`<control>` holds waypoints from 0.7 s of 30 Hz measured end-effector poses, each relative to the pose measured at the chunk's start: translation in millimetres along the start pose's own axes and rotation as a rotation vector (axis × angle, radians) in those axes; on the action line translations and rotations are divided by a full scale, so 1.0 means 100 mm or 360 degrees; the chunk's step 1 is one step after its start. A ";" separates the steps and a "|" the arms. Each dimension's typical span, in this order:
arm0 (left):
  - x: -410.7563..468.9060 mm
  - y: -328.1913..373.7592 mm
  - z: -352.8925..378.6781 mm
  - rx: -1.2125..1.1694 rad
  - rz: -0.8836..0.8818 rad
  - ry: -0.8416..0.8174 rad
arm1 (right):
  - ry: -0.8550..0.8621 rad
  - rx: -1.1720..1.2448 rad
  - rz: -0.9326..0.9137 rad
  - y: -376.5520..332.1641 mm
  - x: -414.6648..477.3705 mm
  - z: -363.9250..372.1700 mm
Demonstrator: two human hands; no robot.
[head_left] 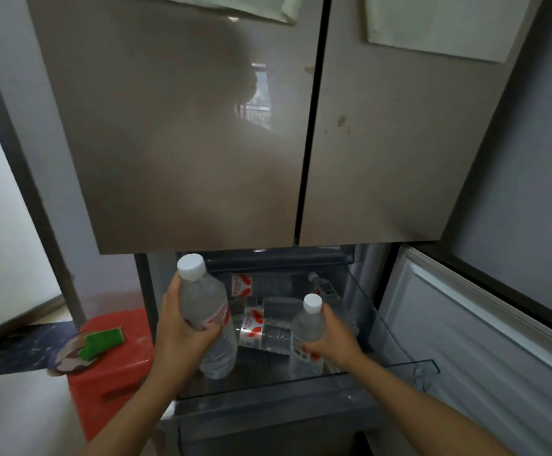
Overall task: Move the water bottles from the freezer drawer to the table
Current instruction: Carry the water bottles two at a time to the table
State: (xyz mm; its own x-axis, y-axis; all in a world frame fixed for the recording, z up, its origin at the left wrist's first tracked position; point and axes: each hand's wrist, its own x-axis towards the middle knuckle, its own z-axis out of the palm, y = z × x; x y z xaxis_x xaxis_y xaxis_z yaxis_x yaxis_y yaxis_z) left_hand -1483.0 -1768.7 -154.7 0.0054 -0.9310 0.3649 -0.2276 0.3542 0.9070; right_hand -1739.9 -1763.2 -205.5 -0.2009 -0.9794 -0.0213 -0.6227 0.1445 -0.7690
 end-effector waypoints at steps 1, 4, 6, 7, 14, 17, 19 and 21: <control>0.00 0.06 -0.06 -0.0024 0.0009 0.0019 | -0.0005 -0.0012 -0.0041 -0.05 0.00 -0.02; 0.02 0.26 -0.22 -0.0043 0.0066 0.0091 | 0.0019 -0.0076 -0.0200 -0.37 -0.03 -0.14; 0.04 0.39 -0.32 -0.0026 0.0115 0.0151 | 0.0046 -0.0015 -0.0323 -0.67 -0.09 -0.26; 0.05 0.46 -0.36 -0.0035 0.0135 0.0183 | 0.0068 0.0068 -0.0370 -0.79 -0.11 -0.32; 0.09 0.79 -0.76 -0.0051 0.0268 0.0405 | 0.0120 0.0649 -0.0780 -1.60 -0.32 -0.57; 0.01 0.77 -1.01 0.0025 0.0235 0.0569 | -0.0006 0.0778 -0.0899 -1.84 -0.36 -0.52; -0.13 0.72 -1.15 0.0107 0.0185 0.0716 | -0.0166 0.0828 -0.0947 -1.94 -0.34 -0.41; -0.27 0.71 -1.22 0.0185 0.0136 0.0830 | -0.0307 0.0858 -0.0952 -1.99 -0.33 -0.29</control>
State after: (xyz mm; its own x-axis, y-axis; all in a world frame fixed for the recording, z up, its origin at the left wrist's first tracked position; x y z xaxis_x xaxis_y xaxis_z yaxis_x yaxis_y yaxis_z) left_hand -1380.8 -1708.0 -75.0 0.4579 -0.7216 0.5192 -0.3546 0.3873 0.8510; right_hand -1631.2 -1755.5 -33.7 0.2131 -0.8833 0.4175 -0.1251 -0.4485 -0.8850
